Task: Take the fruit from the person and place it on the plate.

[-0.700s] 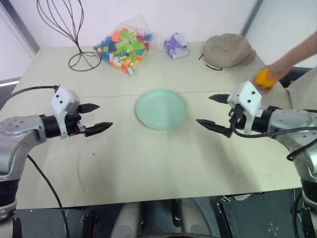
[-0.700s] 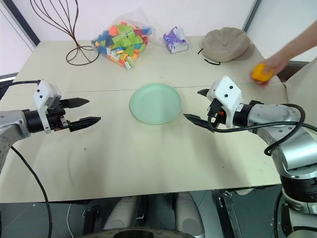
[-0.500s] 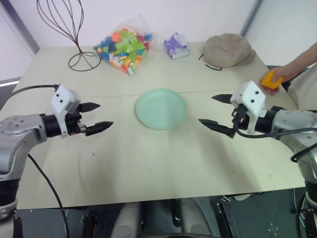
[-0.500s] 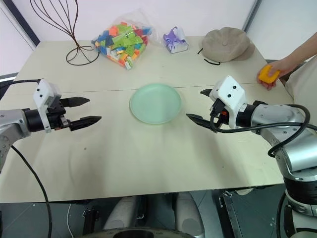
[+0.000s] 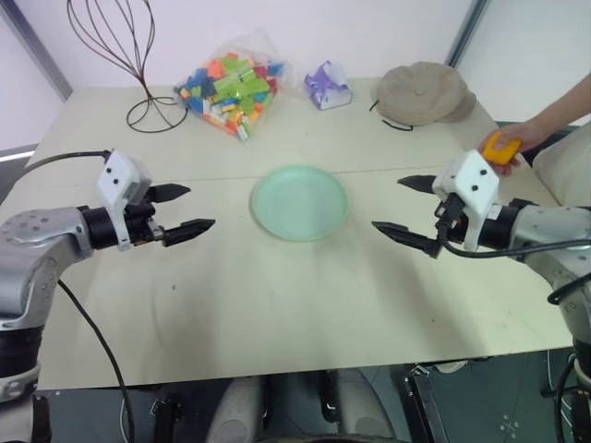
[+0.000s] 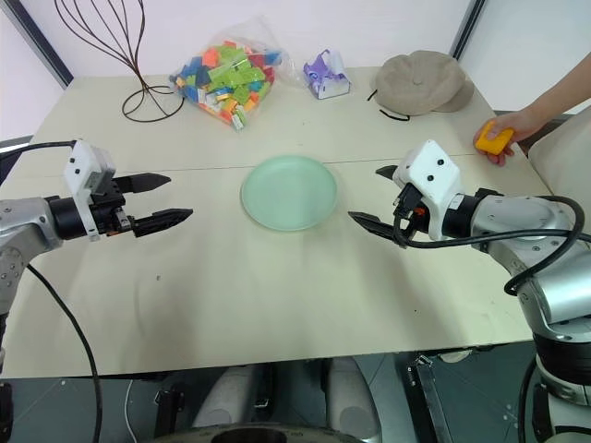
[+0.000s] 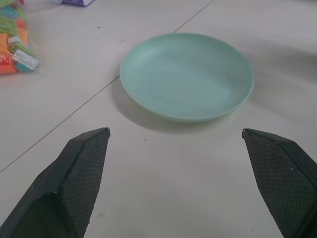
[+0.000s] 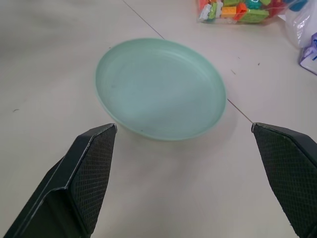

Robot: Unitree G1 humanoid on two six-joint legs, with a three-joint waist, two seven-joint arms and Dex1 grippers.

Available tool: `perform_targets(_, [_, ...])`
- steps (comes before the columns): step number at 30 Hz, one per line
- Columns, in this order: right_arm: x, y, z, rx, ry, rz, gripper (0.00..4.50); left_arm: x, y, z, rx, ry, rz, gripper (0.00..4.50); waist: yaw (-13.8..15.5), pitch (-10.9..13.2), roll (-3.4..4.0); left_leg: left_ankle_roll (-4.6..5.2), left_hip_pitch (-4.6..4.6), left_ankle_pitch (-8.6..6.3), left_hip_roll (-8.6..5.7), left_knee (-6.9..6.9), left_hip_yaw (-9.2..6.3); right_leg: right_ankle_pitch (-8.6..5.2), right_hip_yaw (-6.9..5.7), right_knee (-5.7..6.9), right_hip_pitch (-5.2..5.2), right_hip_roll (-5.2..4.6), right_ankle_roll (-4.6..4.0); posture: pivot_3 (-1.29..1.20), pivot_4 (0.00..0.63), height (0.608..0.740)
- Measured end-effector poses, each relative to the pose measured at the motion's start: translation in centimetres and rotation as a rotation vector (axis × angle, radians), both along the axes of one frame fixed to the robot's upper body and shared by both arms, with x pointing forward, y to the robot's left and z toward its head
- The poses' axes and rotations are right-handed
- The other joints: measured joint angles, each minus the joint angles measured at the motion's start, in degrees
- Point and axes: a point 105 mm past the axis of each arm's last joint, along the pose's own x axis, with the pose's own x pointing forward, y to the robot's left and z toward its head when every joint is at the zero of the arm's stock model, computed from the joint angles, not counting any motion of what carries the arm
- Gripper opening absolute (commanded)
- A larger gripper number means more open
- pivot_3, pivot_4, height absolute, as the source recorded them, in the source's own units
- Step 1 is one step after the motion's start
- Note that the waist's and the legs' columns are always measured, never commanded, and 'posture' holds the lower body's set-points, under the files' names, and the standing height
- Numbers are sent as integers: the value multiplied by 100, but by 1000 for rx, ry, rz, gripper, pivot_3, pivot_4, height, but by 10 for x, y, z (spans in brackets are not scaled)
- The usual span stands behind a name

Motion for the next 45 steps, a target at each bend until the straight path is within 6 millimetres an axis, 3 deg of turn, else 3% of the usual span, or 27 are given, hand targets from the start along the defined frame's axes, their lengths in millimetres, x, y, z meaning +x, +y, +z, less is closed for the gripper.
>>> perform_targets(36, [1,-2,-2,22,0,-30,4470,3,-3,-2,-22,-18,11,4500,2,-1,-1,0,0,0,0,2,0,0,1,1,1,-1,1,0,150,740])
perform_targets(41, [11,12,13,208,-2,-78,4470,3,-4,-2,-23,-23,17,4500,-21,-1,-2,0,2,0,2,2,0,1,4,4,0,1,0,0,150,740])
perform_targets(45, [25,38,44,581,85,-133,4470,3,-5,-1,-23,-28,14,4500,-28,-2,-1,-1,4,1,7,4,-5,2,10,16,-6,6,-1,0,150,740])
